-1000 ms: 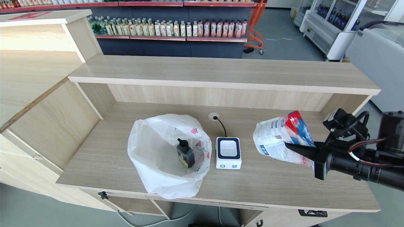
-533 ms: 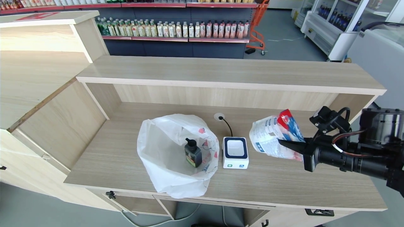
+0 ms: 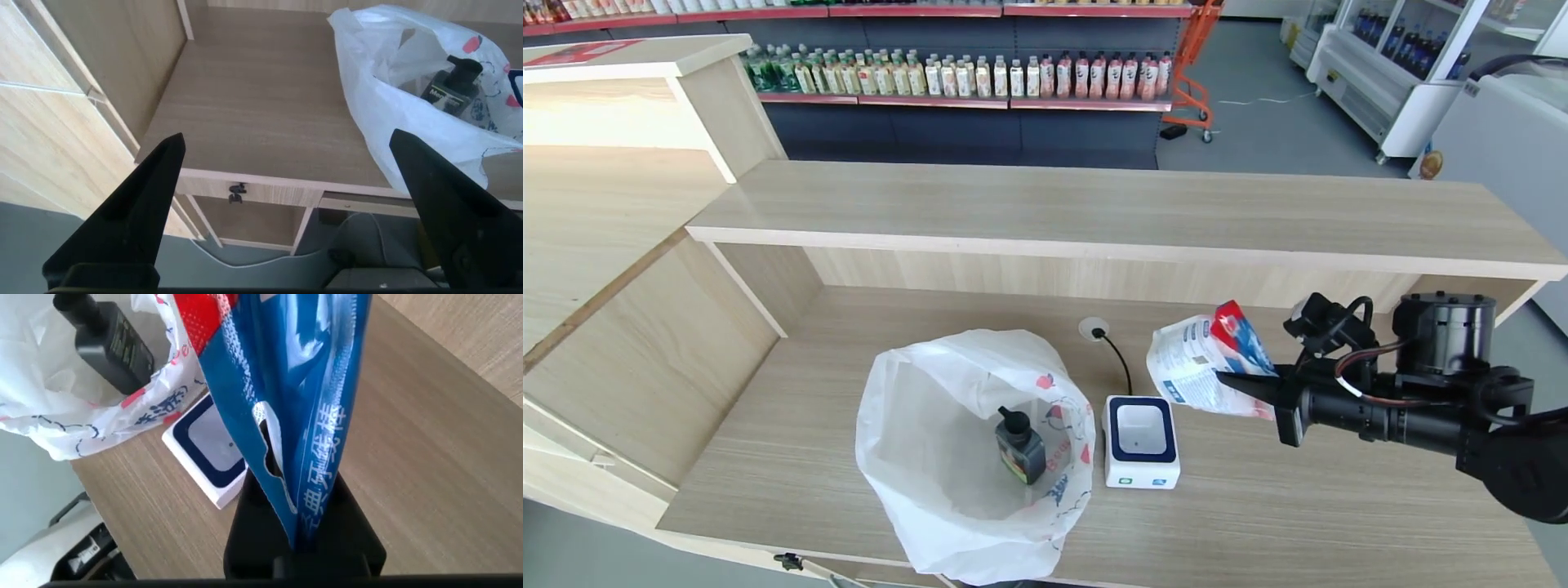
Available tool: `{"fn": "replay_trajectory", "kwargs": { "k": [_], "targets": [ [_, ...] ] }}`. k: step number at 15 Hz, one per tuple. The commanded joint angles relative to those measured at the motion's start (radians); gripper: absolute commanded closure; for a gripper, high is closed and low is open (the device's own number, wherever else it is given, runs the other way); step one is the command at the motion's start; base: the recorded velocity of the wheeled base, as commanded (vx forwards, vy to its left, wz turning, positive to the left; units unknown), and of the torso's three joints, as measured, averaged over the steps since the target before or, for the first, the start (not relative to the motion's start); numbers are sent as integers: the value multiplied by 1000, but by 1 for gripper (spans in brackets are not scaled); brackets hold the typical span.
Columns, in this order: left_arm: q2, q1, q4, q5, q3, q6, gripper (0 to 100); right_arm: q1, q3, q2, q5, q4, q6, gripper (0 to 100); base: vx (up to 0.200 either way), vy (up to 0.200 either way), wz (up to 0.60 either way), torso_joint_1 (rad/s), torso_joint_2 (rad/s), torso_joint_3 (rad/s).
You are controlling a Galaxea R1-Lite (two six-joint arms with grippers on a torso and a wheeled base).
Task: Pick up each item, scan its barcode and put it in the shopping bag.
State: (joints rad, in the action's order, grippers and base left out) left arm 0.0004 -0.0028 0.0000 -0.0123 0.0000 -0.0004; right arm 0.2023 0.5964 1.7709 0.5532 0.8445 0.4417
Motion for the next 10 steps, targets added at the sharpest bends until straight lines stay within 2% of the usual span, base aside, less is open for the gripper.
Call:
{"fn": "replay_trajectory", "kwargs": {
  "k": [1,3,6,8,10],
  "targets": [
    [0,0,0,0,0,-1,0,2,-15,50,19,10,3,100,0,0,0,0,0,0],
    [0,0,0,0,0,-1,0,9,-29,52,51,10,23,100,0,0,0,0,0,0],
    [0,0,0,-1,0,-1,0,2,-18,122,106,25,192,100,0,0,0,0,0,0],
    [0,0,0,0,0,-1,0,0,-20,179,203,96,256,100,0,0,0,0,0,0],
    [0,0,0,-1,0,-1,0,6,-12,225,212,145,284,100,0,0,0,0,0,0]
  ]
}}
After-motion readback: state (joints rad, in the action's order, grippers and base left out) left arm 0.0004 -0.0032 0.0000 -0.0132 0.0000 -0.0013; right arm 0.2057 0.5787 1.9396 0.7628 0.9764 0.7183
